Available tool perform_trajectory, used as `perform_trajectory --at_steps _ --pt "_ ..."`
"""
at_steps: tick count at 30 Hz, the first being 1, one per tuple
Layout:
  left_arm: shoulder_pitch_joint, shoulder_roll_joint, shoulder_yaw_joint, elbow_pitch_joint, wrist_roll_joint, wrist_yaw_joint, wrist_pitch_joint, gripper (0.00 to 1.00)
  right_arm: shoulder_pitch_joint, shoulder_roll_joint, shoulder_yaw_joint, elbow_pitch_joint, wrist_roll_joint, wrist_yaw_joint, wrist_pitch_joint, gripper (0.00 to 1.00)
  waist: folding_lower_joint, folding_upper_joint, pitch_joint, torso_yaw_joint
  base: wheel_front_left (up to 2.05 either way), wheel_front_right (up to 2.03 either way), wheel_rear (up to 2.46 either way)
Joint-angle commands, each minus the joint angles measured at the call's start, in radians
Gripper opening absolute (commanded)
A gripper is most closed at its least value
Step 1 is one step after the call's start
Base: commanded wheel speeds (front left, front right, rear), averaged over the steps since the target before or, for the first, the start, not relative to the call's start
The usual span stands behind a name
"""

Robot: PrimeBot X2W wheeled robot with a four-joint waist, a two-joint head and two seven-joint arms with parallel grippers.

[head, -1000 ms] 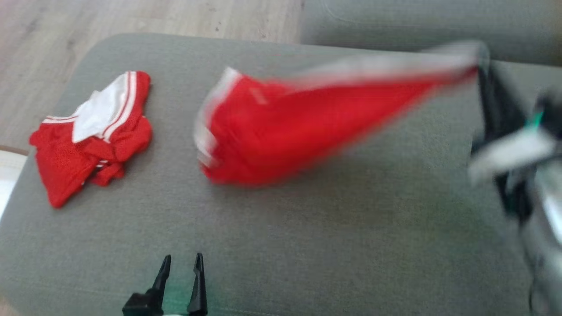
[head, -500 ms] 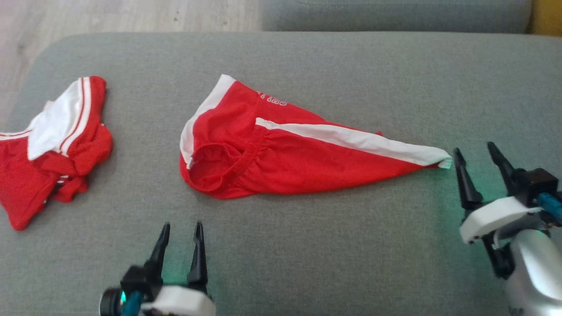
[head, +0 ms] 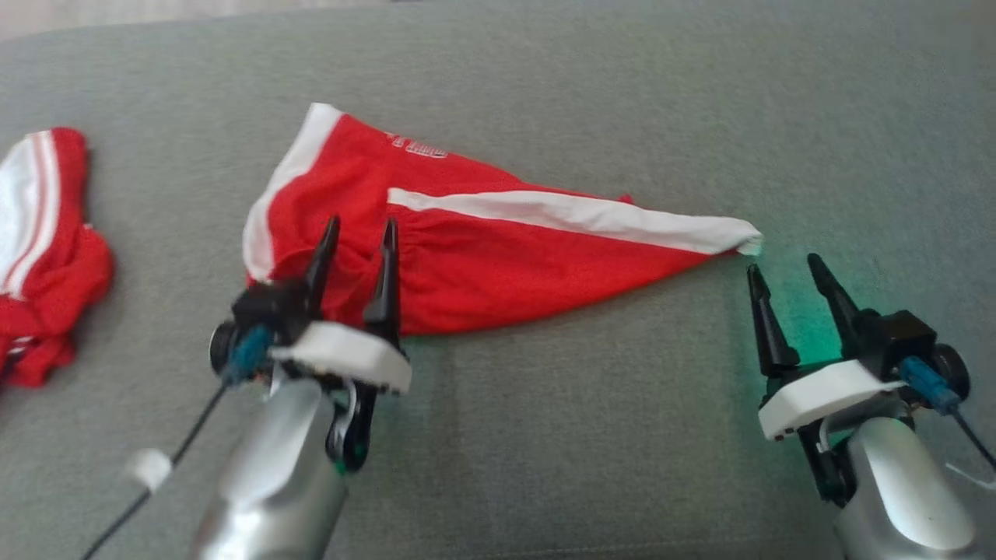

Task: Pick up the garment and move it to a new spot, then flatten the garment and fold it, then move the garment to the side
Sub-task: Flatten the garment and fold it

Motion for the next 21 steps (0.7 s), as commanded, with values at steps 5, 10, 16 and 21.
perform_trajectory --at_steps 5,10,16,21 --pt "-0.164 0.009 -0.051 0.155 -0.092 0.007 0.024 1.00 -0.014 0.009 0.034 -0.026 -0.007 -0.001 -0.012 1.00 -0.0002 0.0000 0.037 -0.052 0.00 0.00 0.00" --pt "-0.214 0.009 -0.077 0.246 -0.122 0.016 0.031 1.00 -0.014 0.011 0.037 -0.027 -0.006 -0.001 -0.012 1.00 -0.0002 0.0000 0.044 -0.060 0.00 0.00 0.00" --pt "-0.226 0.009 -0.135 0.302 -0.189 -0.016 0.026 1.00 -0.027 0.020 0.051 -0.021 -0.002 -0.001 -0.012 1.00 -0.0002 0.0000 0.045 -0.053 0.00 0.00 0.00" --pt "-0.222 0.009 -0.187 0.299 -0.240 -0.022 0.007 0.00 -0.032 0.025 0.058 -0.018 0.007 -0.001 -0.012 1.00 -0.0002 0.0000 0.032 -0.041 0.00 0.00 0.00"
